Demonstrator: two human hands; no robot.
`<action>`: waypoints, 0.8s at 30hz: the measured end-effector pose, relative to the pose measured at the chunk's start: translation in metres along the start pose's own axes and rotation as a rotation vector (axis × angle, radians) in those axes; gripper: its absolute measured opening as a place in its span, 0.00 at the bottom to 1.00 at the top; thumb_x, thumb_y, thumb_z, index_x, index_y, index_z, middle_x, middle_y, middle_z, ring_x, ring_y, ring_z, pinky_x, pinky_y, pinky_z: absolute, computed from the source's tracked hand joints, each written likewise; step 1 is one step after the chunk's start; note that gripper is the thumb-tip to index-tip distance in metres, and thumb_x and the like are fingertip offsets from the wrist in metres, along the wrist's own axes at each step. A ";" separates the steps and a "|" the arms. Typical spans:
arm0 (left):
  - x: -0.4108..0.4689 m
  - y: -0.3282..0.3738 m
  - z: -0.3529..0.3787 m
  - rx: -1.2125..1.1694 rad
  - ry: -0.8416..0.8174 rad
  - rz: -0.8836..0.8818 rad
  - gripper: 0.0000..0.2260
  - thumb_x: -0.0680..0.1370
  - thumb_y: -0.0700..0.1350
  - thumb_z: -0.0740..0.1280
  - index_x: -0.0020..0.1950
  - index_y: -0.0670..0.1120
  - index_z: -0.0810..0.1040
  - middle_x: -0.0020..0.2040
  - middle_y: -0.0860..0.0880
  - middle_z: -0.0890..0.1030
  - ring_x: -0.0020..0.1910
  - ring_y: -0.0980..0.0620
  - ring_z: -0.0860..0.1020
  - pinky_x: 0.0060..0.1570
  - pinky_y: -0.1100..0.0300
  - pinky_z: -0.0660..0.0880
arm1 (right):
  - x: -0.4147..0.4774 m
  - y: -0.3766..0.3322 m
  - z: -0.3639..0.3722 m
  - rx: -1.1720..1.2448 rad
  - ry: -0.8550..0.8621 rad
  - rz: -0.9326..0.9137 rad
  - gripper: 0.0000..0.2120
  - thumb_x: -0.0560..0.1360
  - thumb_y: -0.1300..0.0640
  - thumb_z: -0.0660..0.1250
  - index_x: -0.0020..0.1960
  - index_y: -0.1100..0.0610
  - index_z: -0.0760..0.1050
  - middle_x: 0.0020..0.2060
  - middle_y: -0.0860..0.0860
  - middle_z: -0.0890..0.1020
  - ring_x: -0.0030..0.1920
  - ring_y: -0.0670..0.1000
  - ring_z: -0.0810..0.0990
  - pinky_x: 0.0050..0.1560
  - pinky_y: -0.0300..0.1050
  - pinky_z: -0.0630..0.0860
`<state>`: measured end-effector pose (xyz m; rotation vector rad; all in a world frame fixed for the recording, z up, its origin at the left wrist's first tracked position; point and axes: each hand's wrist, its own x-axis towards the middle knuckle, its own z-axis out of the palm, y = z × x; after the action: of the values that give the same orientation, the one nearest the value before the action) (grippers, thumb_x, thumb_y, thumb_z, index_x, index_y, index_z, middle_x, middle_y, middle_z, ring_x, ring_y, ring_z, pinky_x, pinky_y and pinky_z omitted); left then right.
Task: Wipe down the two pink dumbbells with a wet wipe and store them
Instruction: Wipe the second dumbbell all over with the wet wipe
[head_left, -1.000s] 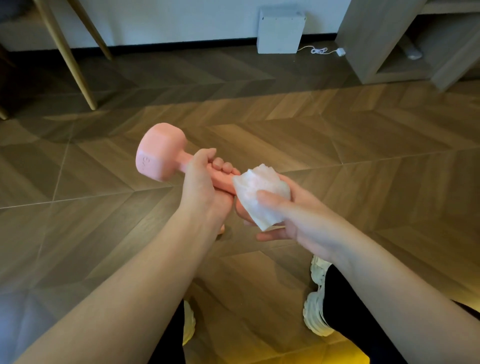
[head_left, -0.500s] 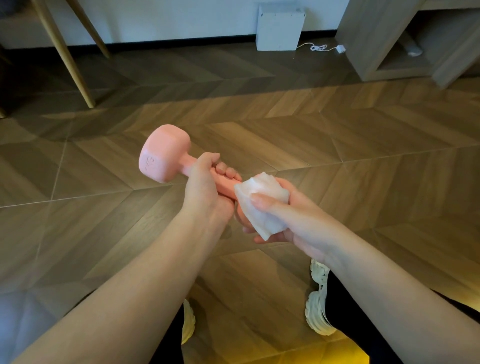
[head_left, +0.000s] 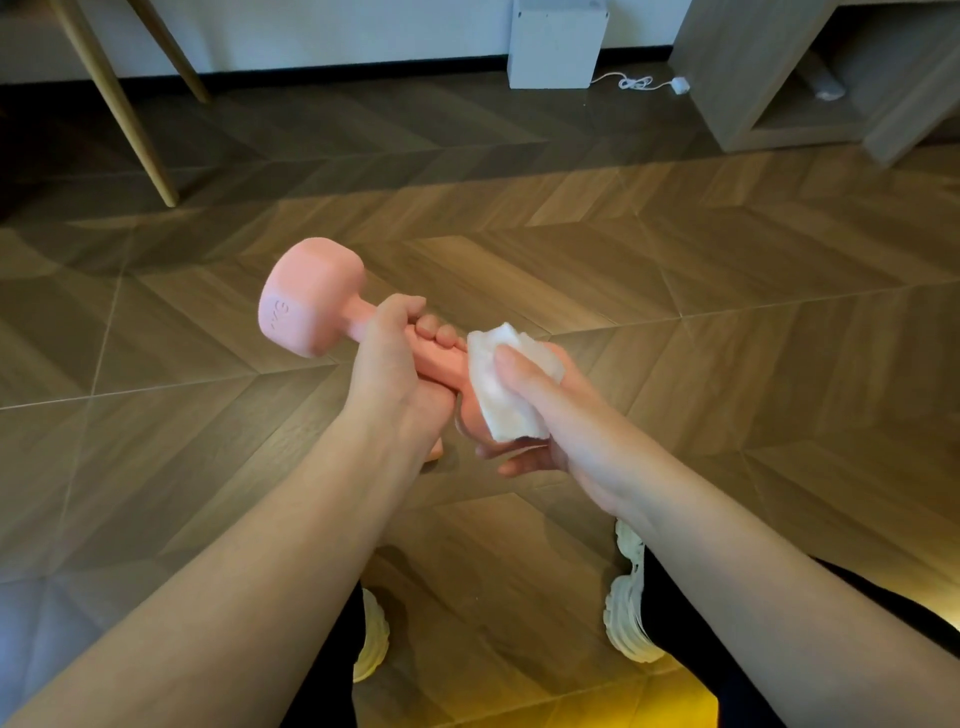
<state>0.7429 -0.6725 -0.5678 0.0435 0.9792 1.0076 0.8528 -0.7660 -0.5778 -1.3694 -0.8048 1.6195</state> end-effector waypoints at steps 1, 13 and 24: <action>0.000 0.001 0.001 -0.004 0.004 0.000 0.13 0.79 0.37 0.60 0.37 0.47 0.63 0.25 0.52 0.64 0.23 0.55 0.64 0.29 0.63 0.67 | 0.000 -0.002 -0.002 0.009 -0.024 0.006 0.19 0.80 0.42 0.61 0.68 0.46 0.65 0.42 0.49 0.86 0.40 0.52 0.86 0.35 0.43 0.81; 0.003 0.004 -0.002 -0.027 0.019 0.002 0.12 0.78 0.36 0.61 0.37 0.46 0.64 0.25 0.52 0.65 0.23 0.54 0.65 0.30 0.62 0.68 | 0.008 0.006 0.000 0.053 0.045 0.015 0.23 0.76 0.39 0.65 0.68 0.46 0.66 0.48 0.55 0.85 0.40 0.53 0.85 0.32 0.42 0.79; 0.003 0.006 -0.005 0.001 0.004 0.054 0.13 0.79 0.38 0.59 0.36 0.47 0.63 0.24 0.53 0.64 0.21 0.55 0.65 0.30 0.62 0.67 | 0.007 0.006 0.000 0.109 -0.031 0.013 0.28 0.71 0.48 0.74 0.67 0.44 0.66 0.58 0.54 0.82 0.46 0.55 0.86 0.38 0.44 0.80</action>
<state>0.7356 -0.6687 -0.5696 0.0688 0.9862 1.0571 0.8515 -0.7628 -0.5863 -1.2782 -0.7163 1.6740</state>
